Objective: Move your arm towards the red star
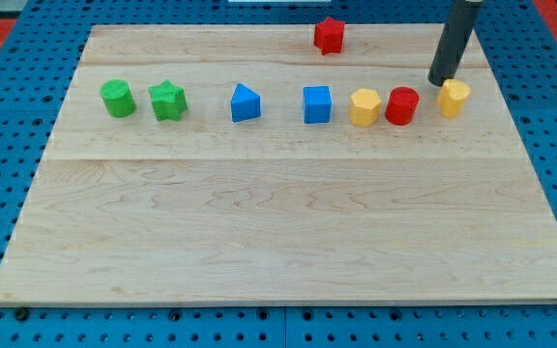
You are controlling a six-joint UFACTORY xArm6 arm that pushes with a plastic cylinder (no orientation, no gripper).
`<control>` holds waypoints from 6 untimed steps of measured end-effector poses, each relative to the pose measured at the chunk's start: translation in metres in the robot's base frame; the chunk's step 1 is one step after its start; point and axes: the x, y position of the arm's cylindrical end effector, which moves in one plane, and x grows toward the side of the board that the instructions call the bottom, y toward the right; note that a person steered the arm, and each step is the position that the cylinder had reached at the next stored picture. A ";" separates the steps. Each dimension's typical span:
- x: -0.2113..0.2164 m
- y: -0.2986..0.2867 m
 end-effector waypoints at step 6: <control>-0.121 -0.051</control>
